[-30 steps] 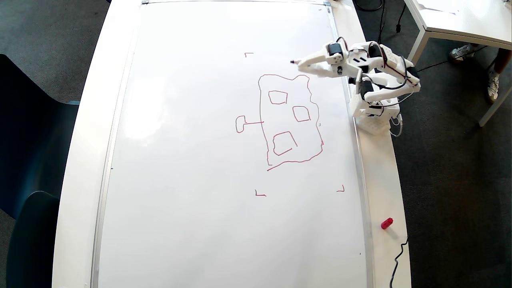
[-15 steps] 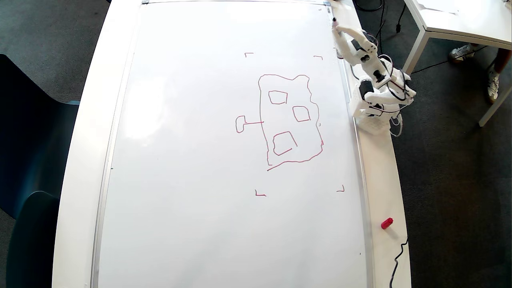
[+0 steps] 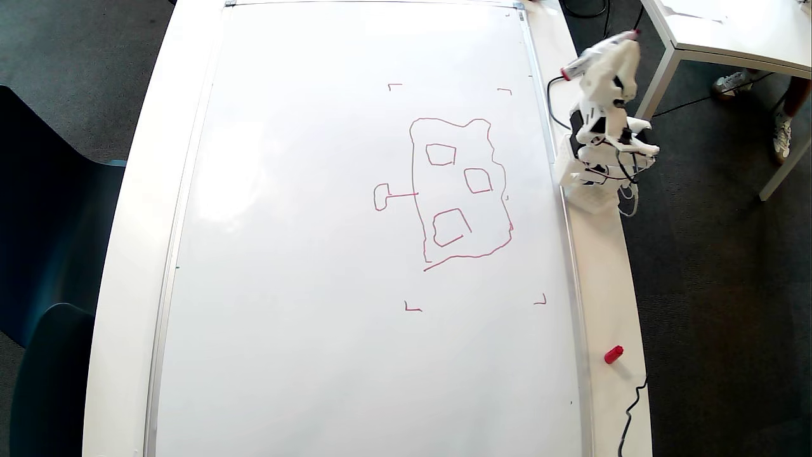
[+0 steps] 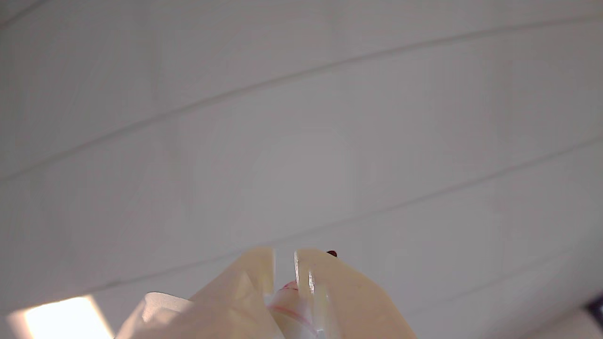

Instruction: Draw on a whiteboard a robot head using a pen attached to the gripper

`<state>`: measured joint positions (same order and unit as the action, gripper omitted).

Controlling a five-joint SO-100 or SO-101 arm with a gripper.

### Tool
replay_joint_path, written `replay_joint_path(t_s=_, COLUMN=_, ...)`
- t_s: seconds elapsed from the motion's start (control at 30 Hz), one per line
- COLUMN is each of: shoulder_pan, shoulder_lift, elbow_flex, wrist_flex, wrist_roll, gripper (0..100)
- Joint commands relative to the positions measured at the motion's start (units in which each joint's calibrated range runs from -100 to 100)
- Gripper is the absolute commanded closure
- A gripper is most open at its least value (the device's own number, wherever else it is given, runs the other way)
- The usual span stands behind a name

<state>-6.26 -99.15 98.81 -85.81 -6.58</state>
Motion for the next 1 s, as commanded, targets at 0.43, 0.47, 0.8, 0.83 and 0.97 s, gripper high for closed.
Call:
replay_joint_path(t_s=0.43, shoulder_pan=0.0, shoulder_lift=0.2, elbow_flex=0.6, wrist_flex=-9.8, wrist_roll=0.2, gripper=99)
replay_joint_path(t_s=0.47, shoulder_pan=0.0, shoulder_lift=0.2, elbow_flex=0.6, wrist_flex=-9.8, wrist_roll=0.2, gripper=99)
replay_joint_path(t_s=0.8, shoulder_pan=0.1, shoulder_lift=0.2, elbow_flex=0.6, wrist_flex=-9.8, wrist_roll=0.2, gripper=99)
replay_joint_path(t_s=0.83, shoulder_pan=0.1, shoulder_lift=0.2, elbow_flex=0.6, wrist_flex=-9.8, wrist_roll=0.2, gripper=99)
replay_joint_path(t_s=0.97, shoulder_pan=0.1, shoulder_lift=0.2, elbow_flex=0.6, wrist_flex=-9.8, wrist_roll=0.2, gripper=99)
